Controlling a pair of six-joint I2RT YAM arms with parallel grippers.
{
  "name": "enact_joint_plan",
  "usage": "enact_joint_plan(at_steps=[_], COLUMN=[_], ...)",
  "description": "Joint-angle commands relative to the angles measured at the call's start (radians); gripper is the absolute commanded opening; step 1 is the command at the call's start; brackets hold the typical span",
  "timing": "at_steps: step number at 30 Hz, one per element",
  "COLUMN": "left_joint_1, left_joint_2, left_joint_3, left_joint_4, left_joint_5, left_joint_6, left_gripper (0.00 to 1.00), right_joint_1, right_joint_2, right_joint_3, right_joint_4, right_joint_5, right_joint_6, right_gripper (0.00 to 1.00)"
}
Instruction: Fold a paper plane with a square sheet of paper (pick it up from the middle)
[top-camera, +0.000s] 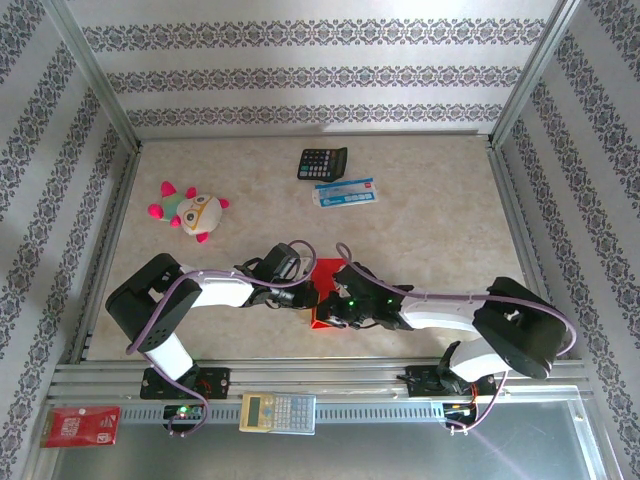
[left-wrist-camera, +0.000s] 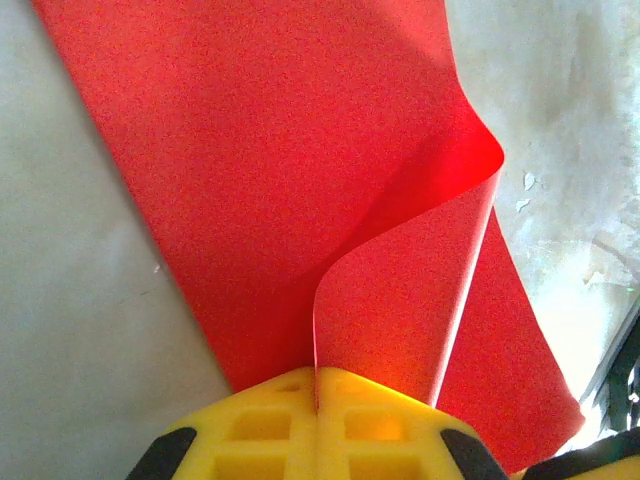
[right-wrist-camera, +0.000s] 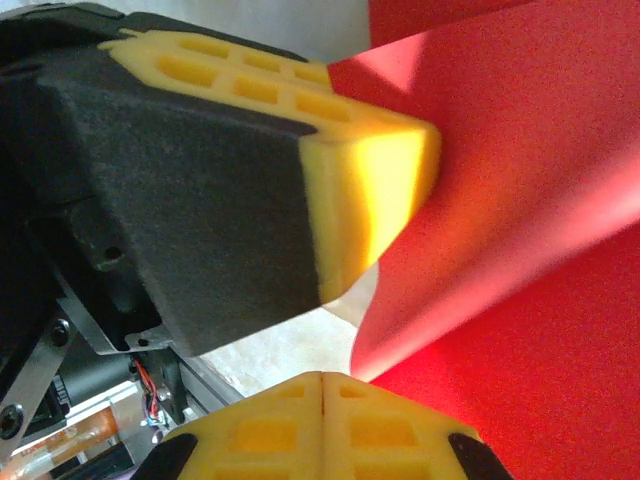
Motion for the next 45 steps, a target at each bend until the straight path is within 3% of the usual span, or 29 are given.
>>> enact_joint_plan(at_steps=[1,36,45], left_joint_1=[-0.029,-0.03,-0.029], left_joint_2=[0.103,0.124,0.129], left_joint_3=[-0.057,-0.047,-0.042], left_joint_4=[-0.151,-0.173,-0.173], left_joint_5=[-0.148,-0.159,-0.159], left_joint_6=[-0.009,0.012,0.016], left_gripper=[0.0,0.0,0.0], right_joint_1=[0.021,0.051,0.049], right_joint_2=[0.022,0.149,0.084], right_joint_3=[-0.003,-0.078,-0.022], right_joint_4=[0.067,0.108,0.061], right_joint_5=[0.038,0.052,0.039], right_joint_6=[0.032,0.062,0.024], right_gripper=[0.06,0.04,0.05])
